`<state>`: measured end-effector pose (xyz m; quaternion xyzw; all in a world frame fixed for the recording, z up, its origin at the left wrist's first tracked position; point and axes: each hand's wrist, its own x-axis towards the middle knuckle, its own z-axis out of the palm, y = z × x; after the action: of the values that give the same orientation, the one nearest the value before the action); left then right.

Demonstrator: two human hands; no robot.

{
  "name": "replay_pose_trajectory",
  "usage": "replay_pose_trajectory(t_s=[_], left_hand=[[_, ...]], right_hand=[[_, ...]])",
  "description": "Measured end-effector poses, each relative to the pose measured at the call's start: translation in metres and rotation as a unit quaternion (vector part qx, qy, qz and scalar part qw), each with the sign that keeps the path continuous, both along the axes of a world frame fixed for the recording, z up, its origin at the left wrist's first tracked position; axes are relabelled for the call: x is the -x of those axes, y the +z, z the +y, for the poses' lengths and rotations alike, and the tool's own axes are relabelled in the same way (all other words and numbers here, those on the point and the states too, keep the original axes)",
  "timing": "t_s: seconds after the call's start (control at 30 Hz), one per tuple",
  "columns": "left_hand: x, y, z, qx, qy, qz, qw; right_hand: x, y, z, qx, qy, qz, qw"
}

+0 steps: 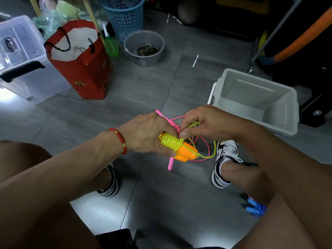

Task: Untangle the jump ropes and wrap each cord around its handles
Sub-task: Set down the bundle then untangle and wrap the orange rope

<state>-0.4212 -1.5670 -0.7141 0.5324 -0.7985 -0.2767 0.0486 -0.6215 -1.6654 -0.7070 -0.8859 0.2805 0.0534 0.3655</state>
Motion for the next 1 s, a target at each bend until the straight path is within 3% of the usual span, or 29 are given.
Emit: replay_pose_trajectory(t_s=[0.13,0.27,0.37,0.5,0.63,0.8,0.9,1.0], left_hand=[[-0.007,0.015,0.004,-0.076,0.046,0.201,0.976],[-0.016,0.021,0.003,-0.096,0.176,0.430,0.880],[-0.019,0.016,-0.002,-0.090,0.286,0.494,0.816],[-0.023,0.014,-0.007,-0.076,0.376,0.486,0.786],[-0.023,0.012,-0.009,-0.089,0.409,0.456,0.786],[-0.011,0.007,-0.012,0.016,0.412,0.381,0.828],[-0.011,-0.004,-0.013,0.144,0.373,0.219,0.890],[-0.010,-0.007,-0.015,0.224,0.363,0.122,0.896]], right_hand=[[0.007,0.001,-0.008,-0.171,-0.026,-0.091,0.981],[0.004,-0.003,-0.008,-0.266,-0.112,-0.205,0.935],[-0.002,-0.012,0.000,-0.304,-0.147,-0.219,0.915],[-0.014,-0.007,0.021,-0.247,-0.160,-0.187,0.937],[-0.019,-0.003,0.029,-0.141,-0.173,-0.152,0.963],[-0.030,-0.005,0.042,-0.219,-0.277,-0.175,0.919],[-0.033,-0.003,0.041,-0.214,-0.339,-0.167,0.901],[-0.036,0.004,0.036,-0.152,-0.387,-0.158,0.896]])
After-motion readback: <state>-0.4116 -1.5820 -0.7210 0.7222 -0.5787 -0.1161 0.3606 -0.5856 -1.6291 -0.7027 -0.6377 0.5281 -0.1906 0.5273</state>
